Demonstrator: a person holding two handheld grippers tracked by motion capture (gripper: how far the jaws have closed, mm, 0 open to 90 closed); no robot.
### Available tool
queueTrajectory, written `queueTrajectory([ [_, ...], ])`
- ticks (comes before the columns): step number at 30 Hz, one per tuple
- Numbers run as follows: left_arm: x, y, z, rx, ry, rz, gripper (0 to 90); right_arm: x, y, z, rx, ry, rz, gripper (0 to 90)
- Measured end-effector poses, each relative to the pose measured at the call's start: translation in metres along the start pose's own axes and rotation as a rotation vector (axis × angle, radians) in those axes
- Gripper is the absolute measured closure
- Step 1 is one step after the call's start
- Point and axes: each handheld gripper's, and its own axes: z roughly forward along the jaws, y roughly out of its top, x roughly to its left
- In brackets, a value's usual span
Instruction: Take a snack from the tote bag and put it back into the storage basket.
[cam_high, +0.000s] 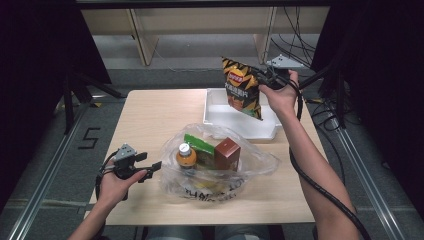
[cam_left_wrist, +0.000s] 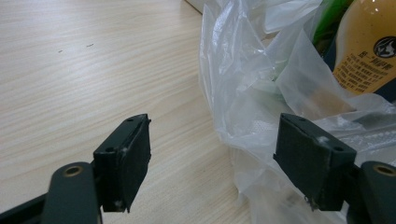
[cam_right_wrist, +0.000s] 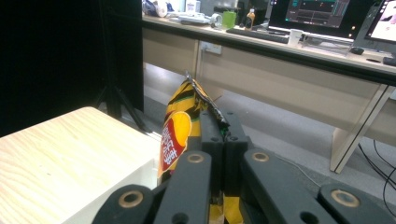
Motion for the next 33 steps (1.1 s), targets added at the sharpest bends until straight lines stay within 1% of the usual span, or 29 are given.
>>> queueTrajectory([
  [1, 0.000, 0.000, 0.000, 0.000, 0.000, 0.000, 26.0, 0.001, -0.001, 0.001, -0.006, -0.006, 0.011, 90.0],
  [2, 0.000, 0.000, 0.000, 0.000, 0.000, 0.001, 26.0, 0.000, -0.001, 0.002, 0.001, -0.009, -0.004, 90.0],
  [3, 0.000, 0.000, 0.000, -0.001, 0.000, 0.000, 26.0, 0.001, -0.002, 0.002, 0.006, 0.002, 0.012, 90.0],
  [5, 0.000, 0.000, 0.000, -0.001, 0.001, -0.001, 26.0, 0.000, -0.003, 0.004, 0.000, -0.002, 0.000, 90.0],
  [6, 0.000, 0.000, 0.000, -0.002, 0.000, -0.001, 26.1, 0.001, -0.004, 0.005, 0.001, -0.002, 0.021, 90.0],
  [7, 0.000, 0.000, 0.000, -0.001, 0.000, -0.001, 26.0, 0.001, -0.005, 0.004, 0.014, -0.003, 0.013, 90.0],
  [8, 0.000, 0.000, 0.000, 0.000, 0.000, 0.000, 26.0, 0.001, -0.006, 0.006, 0.011, 0.003, 0.016, 90.0],
  [10, 0.000, 0.000, 0.000, -0.001, 0.000, -0.001, 26.0, 0.001, -0.007, 0.007, 0.014, -0.002, 0.014, 90.0],
  [12, -0.001, 0.000, 0.000, -0.001, 0.000, -0.008, 26.0, 0.001, -0.009, 0.008, 0.014, -0.002, 0.028, 90.0],
  [13, -0.001, -0.001, 0.000, -0.001, -0.002, -0.010, 26.0, -0.001, -0.009, 0.009, 0.019, 0.005, -0.002, 90.0],
  [14, -0.001, -0.001, 0.000, 0.000, -0.001, -0.010, 26.0, 0.000, -0.010, 0.010, 0.022, -0.001, 0.016, 90.0],
  [15, -0.001, -0.001, 0.000, -0.001, -0.001, -0.009, 26.0, 0.000, -0.011, 0.010, 0.025, 0.009, 0.007, 90.0],
  [16, -0.001, -0.001, 0.000, -0.001, -0.002, -0.010, 26.1, 0.000, -0.012, 0.011, 0.020, -0.006, 0.007, 90.0],
  [17, -0.001, -0.001, 0.000, -0.001, -0.002, -0.010, 26.1, 0.001, -0.013, 0.012, 0.021, -0.005, 0.026, 90.0],
  [18, -0.001, -0.001, 0.000, 0.000, -0.002, -0.009, 26.0, 0.000, -0.013, 0.012, 0.032, -0.001, 0.020, 90.0],
  [19, -0.001, -0.001, 0.000, 0.000, -0.002, -0.010, 26.0, -0.001, -0.014, 0.014, 0.028, 0.005, 0.012, 90.0],
  [20, -0.001, -0.001, 0.000, 0.000, -0.001, -0.009, 26.0, 0.001, -0.015, 0.014, 0.035, -0.002, 0.037, 90.0],
  [21, -0.001, -0.001, 0.000, 0.000, -0.001, -0.010, 26.0, -0.001, -0.016, 0.015, 0.029, -0.006, 0.017, 90.0],
  [22, -0.001, -0.001, 0.000, 0.000, -0.002, -0.009, 26.0, -0.001, -0.017, 0.015, 0.038, 0.004, 0.028, 90.0],
  [23, -0.001, -0.001, 0.000, -0.001, -0.002, -0.010, 26.0, -0.001, -0.018, 0.016, 0.037, -0.005, 0.025, 90.0],
  [24, -0.001, 0.000, 0.000, -0.001, -0.002, -0.009, 26.0, -0.002, -0.019, 0.017, 0.041, -0.002, 0.014, 90.0],
  [25, -0.001, -0.001, 0.000, 0.000, -0.002, -0.009, 26.0, -0.001, -0.020, 0.017, 0.051, -0.001, 0.027, 90.0],
  [26, -0.001, -0.001, 0.000, 0.001, -0.002, -0.008, 26.0, 0.000, -0.021, 0.019, 0.048, 0.000, 0.035, 90.0],
  [28, -0.001, -0.001, 0.000, 0.001, -0.002, -0.008, 26.0, 0.001, -0.023, 0.020, 0.056, -0.001, 0.038, 90.0],
  [29, -0.001, -0.001, 0.000, 0.000, -0.002, -0.008, 26.0, 0.000, -0.023, 0.020, 0.068, 0.011, 0.038, 90.0],
  [30, -0.001, -0.001, 0.000, 0.000, -0.002, -0.009, 26.0, 0.000, -0.024, 0.021, 0.062, -0.003, 0.028, 90.0],
  [31, -0.001, -0.001, 0.000, 0.000, -0.002, -0.009, 26.0, 0.001, -0.025, 0.022, 0.066, 0.004, 0.036, 90.0],
  [32, -0.001, -0.001, 0.000, 0.000, -0.002, -0.008, 26.0, 0.000, -0.026, 0.022, 0.069, 0.003, 0.024, 90.0],
  [33, -0.001, -0.001, 0.000, 0.001, -0.002, -0.008, 26.0, 0.000, -0.026, 0.023, 0.069, 0.004, 0.028, 90.0],
])
